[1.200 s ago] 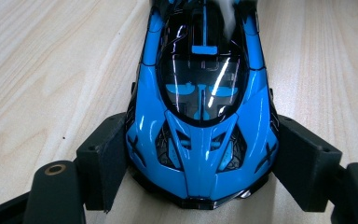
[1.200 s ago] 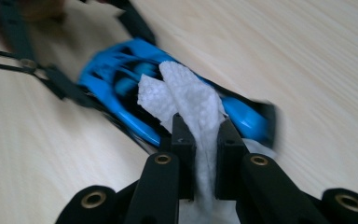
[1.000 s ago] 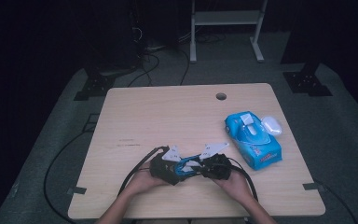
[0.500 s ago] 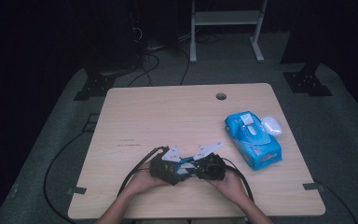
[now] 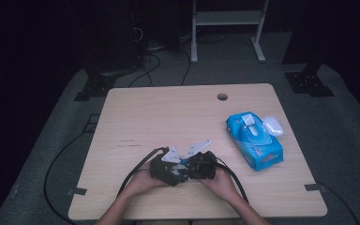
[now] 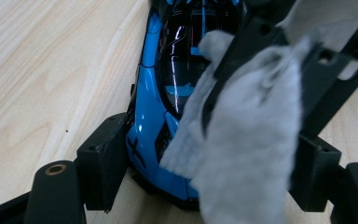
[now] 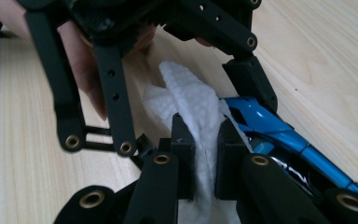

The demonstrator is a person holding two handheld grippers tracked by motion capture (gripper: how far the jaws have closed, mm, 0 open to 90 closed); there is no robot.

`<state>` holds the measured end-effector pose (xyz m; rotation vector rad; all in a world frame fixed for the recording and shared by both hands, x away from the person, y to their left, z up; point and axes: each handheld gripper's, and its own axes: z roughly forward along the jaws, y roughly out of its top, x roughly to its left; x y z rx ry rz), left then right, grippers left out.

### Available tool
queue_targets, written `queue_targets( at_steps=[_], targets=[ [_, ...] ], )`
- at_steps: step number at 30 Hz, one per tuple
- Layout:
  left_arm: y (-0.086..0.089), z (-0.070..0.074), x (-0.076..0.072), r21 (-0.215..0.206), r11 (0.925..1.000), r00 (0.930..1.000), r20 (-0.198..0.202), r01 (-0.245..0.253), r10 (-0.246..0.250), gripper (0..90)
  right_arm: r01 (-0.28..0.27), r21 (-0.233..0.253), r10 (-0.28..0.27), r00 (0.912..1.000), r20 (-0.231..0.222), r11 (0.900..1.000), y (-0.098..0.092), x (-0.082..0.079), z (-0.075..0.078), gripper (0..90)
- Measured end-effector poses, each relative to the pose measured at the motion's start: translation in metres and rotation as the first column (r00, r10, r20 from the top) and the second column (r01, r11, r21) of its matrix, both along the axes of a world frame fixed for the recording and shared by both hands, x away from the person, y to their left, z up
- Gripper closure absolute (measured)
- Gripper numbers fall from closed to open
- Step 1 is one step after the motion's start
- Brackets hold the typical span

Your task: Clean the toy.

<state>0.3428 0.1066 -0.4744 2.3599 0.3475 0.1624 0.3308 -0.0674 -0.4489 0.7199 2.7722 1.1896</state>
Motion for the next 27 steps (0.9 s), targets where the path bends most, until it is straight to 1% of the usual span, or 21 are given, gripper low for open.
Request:
queue_targets(
  at_steps=[2, 3, 4, 5, 6, 7, 9, 11, 12, 13, 14, 15, 17, 18, 19, 21, 22, 23, 25, 27],
  targets=[
    [0.000, 0.000, 0.000, -0.007, 1.0000, 1.0000, 0.000, -0.005, 0.005, 25.3, 0.025, 0.011, -0.025, 0.9997, 0.004, 1.000, -0.007, 0.004, 0.003, 80.6],
    [0.000, 0.000, 0.000, -0.010, 0.9999, 1.0000, -0.001, -0.005, 0.005, 25.3, 0.048, 0.015, -0.048, 0.9988, 0.008, 0.999, -0.014, 0.006, 0.004, 80.7],
    [-0.001, 0.000, 0.000, -0.007, 1.0000, 1.0000, 0.001, -0.002, 0.002, 25.3, 0.072, 0.029, -0.072, 0.9974, -0.003, 0.997, -0.020, 0.009, 0.006, 80.9],
    [-0.002, 0.000, 0.001, -0.004, 1.0000, 1.0000, 0.001, -0.002, 0.002, 25.3, 0.081, 0.041, -0.080, 0.9966, -0.020, 0.996, -0.023, 0.011, 0.006, 80.9],
    [-0.002, 0.000, 0.001, -0.002, 1.0000, 1.0000, -0.001, -0.003, 0.003, 25.4, 0.081, 0.039, -0.081, 0.9966, -0.018, 0.996, -0.021, 0.010, 0.005, 80.9],
    [-0.002, 0.000, 0.001, -0.001, 1.0000, 1.0000, -0.003, -0.003, 0.003, 25.4, 0.070, 0.027, -0.070, 0.9975, -0.014, 0.997, -0.016, 0.009, 0.003, 80.9],
    [-0.002, 0.000, 0.000, 0.002, 1.0000, 1.0000, -0.001, -0.002, 0.002, 25.3, 0.022, 0.023, -0.021, 0.9991, -0.036, 0.999, -0.001, 0.005, -0.003, 80.9],
    [-0.001, 0.000, 0.000, -0.004, 1.0000, 1.0000, -0.004, -0.006, 0.006, 25.4, -0.002, -0.002, 0.002, 1.0000, 0.005, 1.000, 0.011, 0.000, -0.003, 80.9],
    [-0.001, 0.000, 0.000, -0.004, 1.0000, 1.0000, -0.002, -0.004, 0.004, 25.4, -0.005, -0.013, 0.005, 1.0000, -0.001, 1.000, 0.013, 0.001, -0.002, 81.0],
    [-0.001, 0.000, 0.000, -0.004, 1.0000, 1.0000, -0.002, -0.006, 0.006, 25.4, 0.001, -0.009, -0.001, 0.9999, -0.012, 1.000, 0.011, 0.003, -0.001, 81.0],
    [-0.001, -0.001, 0.000, -0.006, 1.0000, 1.0000, -0.002, -0.008, 0.008, 25.4, 0.017, -0.001, -0.017, 0.9997, -0.015, 1.000, 0.005, 0.007, 0.000, 81.0],
    [-0.001, -0.001, 0.000, -0.006, 1.0000, 1.0000, 0.000, -0.006, 0.006, 25.4, 0.042, 0.017, -0.042, 0.9988, -0.025, 0.999, -0.002, 0.010, 0.001, 81.1],
    [0.000, -0.001, 0.000, -0.007, 1.0000, 1.0000, -0.003, -0.005, 0.005, 25.4, 0.104, 0.035, -0.103, 0.9945, -0.019, 0.994, -0.015, 0.017, 0.005, 81.1],
    [-0.001, -0.001, 0.000, -0.005, 1.0000, 1.0000, -0.002, -0.003, 0.003, 25.3, 0.114, 0.044, -0.114, 0.9933, -0.022, 0.992, -0.018, 0.020, 0.005, 81.1],
    [-0.001, 0.000, 0.000, -0.003, 1.0000, 1.0000, -0.003, -0.003, 0.003, 25.3, 0.127, 0.054, -0.125, 0.9913, -0.042, 0.990, -0.018, 0.024, 0.004, 81.1],
    [-0.001, 0.000, 0.001, -0.004, 1.0000, 1.0000, -0.004, -0.003, 0.003, 25.4, 0.130, 0.031, -0.129, 0.9907, -0.044, 0.991, -0.011, 0.025, 0.003, 81.1],
    [0.000, 0.000, 0.001, -0.005, 1.0000, 1.0000, -0.003, -0.003, 0.003, 25.4, 0.119, 0.021, -0.118, 0.9926, -0.028, 0.993, -0.005, 0.026, 0.001, 81.1],
    [0.000, 0.000, 0.001, -0.005, 1.0000, 1.0000, -0.005, -0.003, 0.003, 25.4, 0.120, 0.013, -0.119, 0.9924, -0.031, 0.993, -0.001, 0.027, 0.001, 81.1],
    [0.000, -0.001, 0.000, -0.005, 1.0000, 1.0000, -0.003, -0.005, 0.005, 25.3, 0.119, 0.001, -0.119, 0.9922, -0.038, 0.993, -0.003, 0.030, 0.003, 81.1],
    [-0.001, 0.000, 0.000, -0.003, 1.0000, 1.0000, 0.001, -0.005, 0.005, 25.3, 0.137, -0.005, -0.137, 0.9905, -0.016, 0.991, -0.013, 0.032, 0.005, 81.0]
  ],
)
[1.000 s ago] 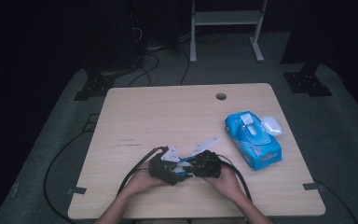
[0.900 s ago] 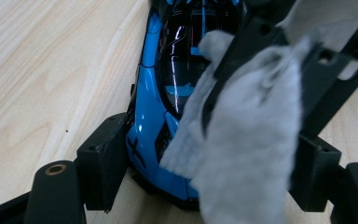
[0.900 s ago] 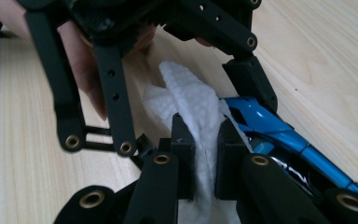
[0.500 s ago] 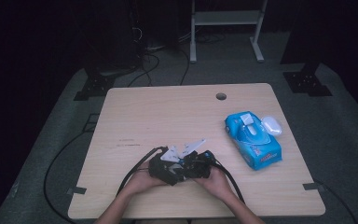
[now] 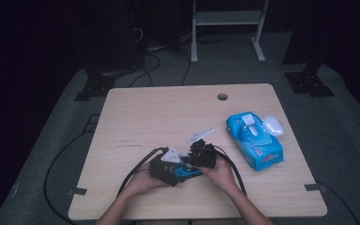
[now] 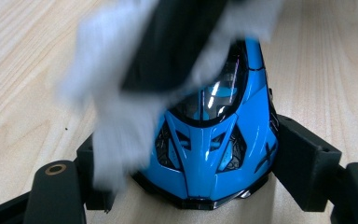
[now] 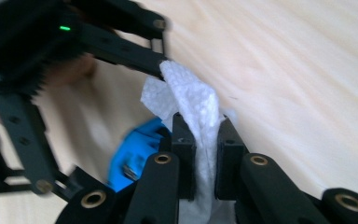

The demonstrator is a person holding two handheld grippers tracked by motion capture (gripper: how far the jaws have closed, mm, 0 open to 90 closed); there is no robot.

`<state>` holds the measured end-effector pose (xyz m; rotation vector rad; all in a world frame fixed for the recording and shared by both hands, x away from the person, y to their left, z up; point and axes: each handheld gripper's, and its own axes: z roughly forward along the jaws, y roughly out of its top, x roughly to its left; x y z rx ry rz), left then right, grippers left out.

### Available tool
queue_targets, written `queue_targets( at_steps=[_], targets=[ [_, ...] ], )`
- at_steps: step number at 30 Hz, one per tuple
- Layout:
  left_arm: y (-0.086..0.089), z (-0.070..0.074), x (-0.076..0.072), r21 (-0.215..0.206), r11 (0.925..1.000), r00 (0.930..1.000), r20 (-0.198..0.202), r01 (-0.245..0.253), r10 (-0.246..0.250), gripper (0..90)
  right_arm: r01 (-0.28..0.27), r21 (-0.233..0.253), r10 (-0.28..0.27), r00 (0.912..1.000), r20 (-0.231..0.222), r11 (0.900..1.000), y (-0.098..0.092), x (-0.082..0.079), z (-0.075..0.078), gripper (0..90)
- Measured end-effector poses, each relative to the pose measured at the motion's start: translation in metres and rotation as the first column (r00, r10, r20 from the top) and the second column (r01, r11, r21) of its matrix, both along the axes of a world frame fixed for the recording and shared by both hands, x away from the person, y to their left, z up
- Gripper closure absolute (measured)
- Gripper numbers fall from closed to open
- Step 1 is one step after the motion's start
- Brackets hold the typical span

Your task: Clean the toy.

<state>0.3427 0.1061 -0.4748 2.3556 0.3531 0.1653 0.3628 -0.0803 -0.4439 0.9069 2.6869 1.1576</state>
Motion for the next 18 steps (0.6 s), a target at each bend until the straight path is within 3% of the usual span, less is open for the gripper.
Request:
queue_targets(
  at_steps=[2, 5, 7, 13, 16, 18],
  targets=[
    [0.001, 0.000, 0.000, 0.000, 1.0000, 1.0000, -0.001, 0.001, -0.001, 25.3, 0.030, -0.003, -0.030, 0.9995, 0.007, 1.000, -0.013, 0.001, 0.003, 81.1],
    [0.001, 0.000, 0.000, -0.001, 1.0000, 1.0000, -0.003, 0.000, 0.000, 25.4, 0.090, -0.068, -0.087, 0.9955, 0.036, 0.994, -0.037, 0.003, 0.005, 81.1],
    [0.000, 0.000, 0.001, 0.002, 1.0000, 1.0000, -0.003, 0.002, -0.002, 25.3, 0.114, -0.032, -0.114, 0.9935, 0.000, 0.993, -0.051, 0.005, 0.003, 81.1],
    [0.001, 0.000, 0.001, -0.001, 1.0000, 1.0000, -0.008, 0.000, 0.000, 25.3, 0.060, 0.029, -0.061, 0.9980, 0.016, 0.998, -0.033, 0.003, -0.001, 80.8],
    [0.001, 0.000, 0.001, -0.002, 1.0000, 1.0000, -0.008, 0.001, -0.001, 25.3, 0.059, 0.017, -0.059, 0.9982, 0.009, 0.998, -0.038, 0.005, 0.000, 80.8],
    [0.001, 0.000, 0.001, 0.000, 1.0000, 1.0000, -0.006, 0.004, -0.004, 25.3, 0.089, -0.023, -0.088, 0.9956, 0.034, 0.996, -0.050, 0.004, 0.001, 80.9]
  ],
)
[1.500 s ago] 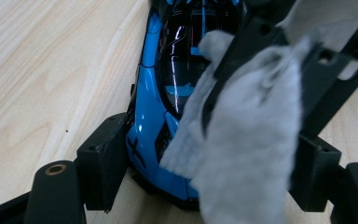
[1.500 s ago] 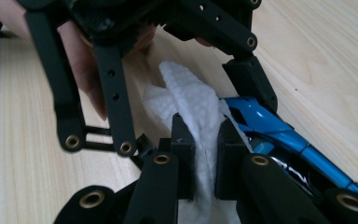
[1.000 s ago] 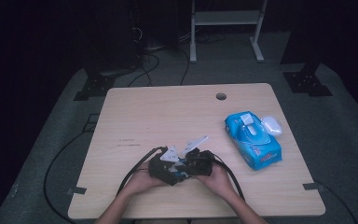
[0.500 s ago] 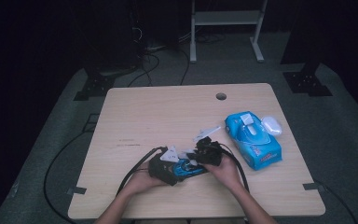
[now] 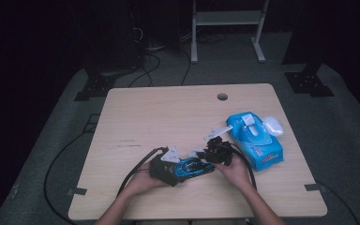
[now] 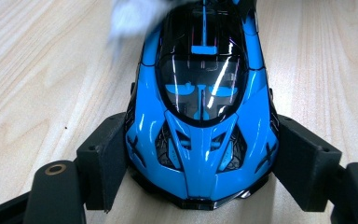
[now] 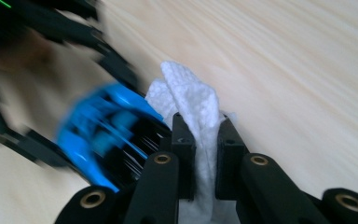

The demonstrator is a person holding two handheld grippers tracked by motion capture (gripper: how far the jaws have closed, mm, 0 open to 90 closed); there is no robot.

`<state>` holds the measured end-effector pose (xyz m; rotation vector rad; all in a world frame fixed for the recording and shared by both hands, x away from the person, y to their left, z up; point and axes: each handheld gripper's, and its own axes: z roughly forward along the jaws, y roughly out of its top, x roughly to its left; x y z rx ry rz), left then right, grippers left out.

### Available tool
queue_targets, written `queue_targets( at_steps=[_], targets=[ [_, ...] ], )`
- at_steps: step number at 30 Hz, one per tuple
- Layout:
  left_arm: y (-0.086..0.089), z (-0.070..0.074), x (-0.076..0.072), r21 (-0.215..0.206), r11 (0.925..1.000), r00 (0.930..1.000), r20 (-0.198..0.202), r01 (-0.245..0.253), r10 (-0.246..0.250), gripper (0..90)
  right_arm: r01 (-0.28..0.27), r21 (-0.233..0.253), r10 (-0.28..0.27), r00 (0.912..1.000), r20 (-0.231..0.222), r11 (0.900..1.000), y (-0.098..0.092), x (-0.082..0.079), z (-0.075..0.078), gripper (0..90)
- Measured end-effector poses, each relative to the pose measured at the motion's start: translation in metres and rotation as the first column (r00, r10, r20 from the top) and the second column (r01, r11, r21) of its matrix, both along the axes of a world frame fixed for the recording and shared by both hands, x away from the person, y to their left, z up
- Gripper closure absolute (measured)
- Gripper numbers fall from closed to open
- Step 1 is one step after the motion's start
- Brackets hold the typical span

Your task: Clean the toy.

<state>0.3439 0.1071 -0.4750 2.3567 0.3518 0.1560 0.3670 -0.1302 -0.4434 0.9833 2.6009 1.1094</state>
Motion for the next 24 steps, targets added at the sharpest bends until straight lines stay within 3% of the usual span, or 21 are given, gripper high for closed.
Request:
queue_targets(
  at_steps=[1, 5, 10, 13, 16, 22, 24],
  targets=[
    [0.000, 0.000, 0.000, 0.000, 1.0000, 1.0000, 0.000, 0.001, -0.001, 25.3, 0.022, -0.009, -0.022, 0.9997, -0.005, 1.000, -0.006, 0.000, 0.001, 80.9],
    [-0.001, 0.000, 0.000, 0.006, 1.0000, 1.0000, 0.001, 0.001, -0.001, 25.3, 0.060, 0.062, -0.058, 0.9978, -0.032, 0.996, -0.017, 0.006, -0.001, 80.9],
    [0.000, 0.000, 0.000, 0.003, 1.0000, 1.0000, 0.001, -0.001, 0.001, 25.3, 0.033, 0.029, -0.032, 0.9993, -0.019, 0.999, -0.018, 0.001, 0.000, 80.9],
    [0.000, 0.000, 0.000, 0.002, 1.0000, 1.0000, 0.002, 0.000, 0.000, 25.3, 0.029, 0.014, -0.029, 0.9995, 0.014, 0.999, -0.027, -0.013, 0.003, 81.0],
    [0.000, 0.000, 0.000, 0.001, 1.0000, 1.0000, -0.002, 0.000, 0.000, 25.3, 0.026, -0.015, -0.026, 0.9995, 0.016, 1.000, -0.031, -0.020, 0.006, 81.0],
    [0.000, -0.001, -0.001, -0.007, 1.0000, 1.0000, -0.001, -0.006, 0.006, 25.3, -0.017, 0.037, 0.017, 0.9999, -0.001, 0.999, -0.028, -0.025, 0.003, 81.0],
    [0.000, -0.001, -0.001, -0.007, 1.0000, 1.0000, -0.002, -0.006, 0.006, 25.2, 0.002, 0.032, -0.002, 1.0000, 0.009, 0.999, -0.037, -0.027, 0.004, 81.0]
  ],
)
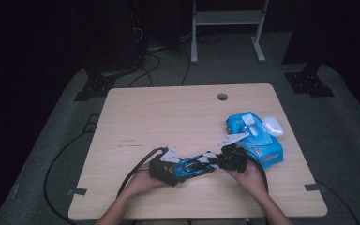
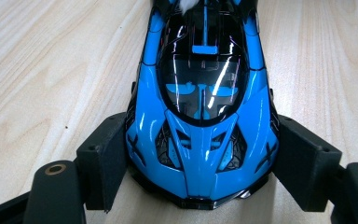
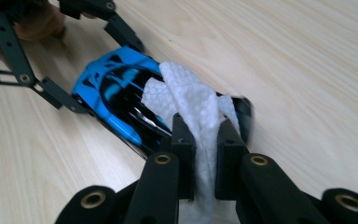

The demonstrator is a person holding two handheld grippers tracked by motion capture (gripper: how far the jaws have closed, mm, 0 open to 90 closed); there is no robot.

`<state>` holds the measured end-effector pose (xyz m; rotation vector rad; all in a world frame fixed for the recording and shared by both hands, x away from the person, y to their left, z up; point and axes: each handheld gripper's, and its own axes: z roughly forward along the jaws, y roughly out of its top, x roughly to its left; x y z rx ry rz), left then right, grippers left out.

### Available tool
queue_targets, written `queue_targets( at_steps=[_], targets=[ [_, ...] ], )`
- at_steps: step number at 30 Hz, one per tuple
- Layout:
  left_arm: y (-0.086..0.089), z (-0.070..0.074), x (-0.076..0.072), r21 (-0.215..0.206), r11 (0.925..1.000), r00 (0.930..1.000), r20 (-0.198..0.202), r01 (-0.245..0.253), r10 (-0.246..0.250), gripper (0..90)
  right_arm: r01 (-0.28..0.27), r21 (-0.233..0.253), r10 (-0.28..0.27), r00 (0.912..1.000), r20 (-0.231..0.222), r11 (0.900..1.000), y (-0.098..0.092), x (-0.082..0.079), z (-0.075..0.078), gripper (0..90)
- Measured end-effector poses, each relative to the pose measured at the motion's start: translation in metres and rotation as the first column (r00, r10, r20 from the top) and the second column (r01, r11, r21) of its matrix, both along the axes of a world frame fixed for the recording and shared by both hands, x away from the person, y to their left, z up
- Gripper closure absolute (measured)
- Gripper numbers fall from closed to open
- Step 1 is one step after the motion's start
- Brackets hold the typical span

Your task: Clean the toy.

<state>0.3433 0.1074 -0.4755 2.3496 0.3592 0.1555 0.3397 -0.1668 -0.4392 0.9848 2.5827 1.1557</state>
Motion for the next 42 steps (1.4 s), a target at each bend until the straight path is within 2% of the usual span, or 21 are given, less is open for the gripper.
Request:
queue_targets(
  at_steps=[3, 4, 6, 9, 11, 12, 15, 16, 17, 19, 21, 23, 25, 27, 30, 32, 34, 36, 39, 40, 42],
  targets=[
    [0.000, 0.000, 0.000, 0.004, 1.0000, 1.0000, 0.001, 0.003, -0.003, 25.3, 0.030, -0.026, -0.030, 0.9995, -0.008, 0.999, -0.013, -0.002, -0.001, 81.1],
    [0.000, 0.000, 0.000, 0.007, 1.0000, 1.0000, 0.002, 0.004, -0.004, 25.3, 0.032, -0.014, -0.032, 0.9992, -0.023, 0.999, -0.014, -0.004, -0.002, 81.1],
    [0.000, 0.000, 0.000, 0.007, 1.0000, 1.0000, 0.000, 0.004, -0.004, 25.3, 0.032, -0.028, -0.031, 0.9994, 0.017, 0.999, -0.009, -0.010, -0.002, 81.1],
    [0.000, 0.001, 0.000, 0.009, 1.0000, 1.0000, 0.001, 0.002, -0.002, 25.3, -0.035, 0.028, 0.035, 0.9993, -0.007, 0.999, 0.003, -0.014, -0.002, 81.1],
    [0.000, 0.001, 0.000, 0.009, 1.0000, 1.0000, 0.001, 0.001, -0.001, 25.2, -0.081, 0.012, 0.082, 0.9966, -0.015, 0.997, 0.014, -0.016, -0.005, 80.9],
    [0.000, 0.001, 0.000, 0.008, 1.0000, 1.0000, 0.001, 0.001, -0.001, 25.3, -0.090, -0.012, 0.090, 0.9959, 0.011, 0.996, 0.018, -0.018, -0.006, 80.9],
    [0.000, 0.000, 0.000, 0.007, 1.0000, 1.0000, 0.002, 0.004, -0.004, 25.3, -0.058, -0.014, 0.058, 0.9982, 0.015, 0.998, 0.008, -0.015, -0.004, 80.8],
    [0.000, 0.001, 0.000, 0.009, 1.0000, 1.0000, 0.002, 0.005, -0.005, 25.3, -0.031, 0.019, 0.031, 0.9995, -0.001, 0.999, 0.000, -0.012, -0.004, 80.8],
    [0.000, 0.001, 0.000, 0.009, 1.0000, 1.0000, 0.002, 0.005, -0.005, 25.3, -0.002, 0.028, 0.003, 1.0000, -0.003, 1.000, -0.006, -0.010, -0.003, 80.9],
    [0.000, 0.001, 0.001, 0.010, 0.9999, 1.0000, 0.000, 0.007, -0.007, 25.3, 0.036, 0.005, -0.037, 0.9989, 0.028, 0.999, -0.011, -0.009, 0.000, 81.0],
    [-0.001, 0.001, 0.001, 0.007, 1.0000, 1.0000, -0.001, 0.006, -0.006, 25.3, 0.040, 0.043, -0.041, 0.9991, 0.012, 0.998, -0.011, -0.005, 0.002, 80.9],
    [-0.001, 0.001, 0.001, 0.010, 0.9999, 1.0000, -0.001, 0.008, -0.008, 25.3, 0.034, 0.052, -0.035, 0.9992, 0.020, 0.998, -0.003, 0.000, 0.004, 80.8],
    [-0.001, 0.001, 0.001, 0.011, 0.9999, 1.0000, 0.001, 0.007, -0.007, 25.3, 0.020, 0.040, -0.021, 0.9995, 0.023, 0.999, 0.009, 0.009, 0.004, 80.7],
    [0.000, 0.001, 0.001, 0.010, 0.9999, 1.0000, -0.001, 0.007, -0.007, 25.3, 0.032, 0.012, -0.033, 0.9989, 0.033, 0.999, 0.016, 0.017, 0.001, 80.6],
    [0.000, 0.001, 0.001, 0.009, 0.9999, 1.0000, 0.001, 0.007, -0.007, 25.3, 0.051, 0.019, -0.051, 0.9987, 0.004, 0.999, 0.008, 0.020, -0.006, 80.7],
    [0.000, 0.001, 0.001, 0.008, 0.9999, 1.0000, 0.000, 0.007, -0.007, 25.3, 0.060, 0.039, -0.059, 0.9982, -0.007, 0.997, -0.004, 0.015, -0.007, 80.8],
    [0.000, 0.000, 0.001, 0.006, 1.0000, 1.0000, 0.000, 0.007, -0.007, 25.3, 0.077, 0.028, -0.076, 0.9970, -0.010, 0.997, -0.012, 0.008, -0.005, 81.0],
    [0.000, 0.001, 0.001, 0.010, 0.9999, 1.0000, 0.001, 0.006, -0.006, 25.3, 0.053, 0.033, -0.053, 0.9986, -0.004, 0.998, -0.011, 0.001, -0.003, 80.9],
    [0.000, 0.001, 0.000, 0.007, 1.0000, 1.0000, 0.000, 0.002, -0.002, 25.3, -0.023, 0.042, 0.023, 0.9997, 0.011, 0.999, 0.003, -0.007, -0.001, 80.8],
    [0.000, 0.001, 0.000, 0.007, 1.0000, 1.0000, 0.000, 0.001, -0.001, 25.3, -0.054, 0.046, 0.054, 0.9985, 0.008, 0.997, 0.010, -0.009, -0.003, 80.8],
    [0.000, 0.000, 0.000, 0.008, 1.0000, 1.0000, 0.003, 0.001, -0.001, 25.3, -0.066, 0.051, 0.067, 0.9975, -0.020, 0.996, 0.013, -0.010, -0.007, 80.7]
  ],
)
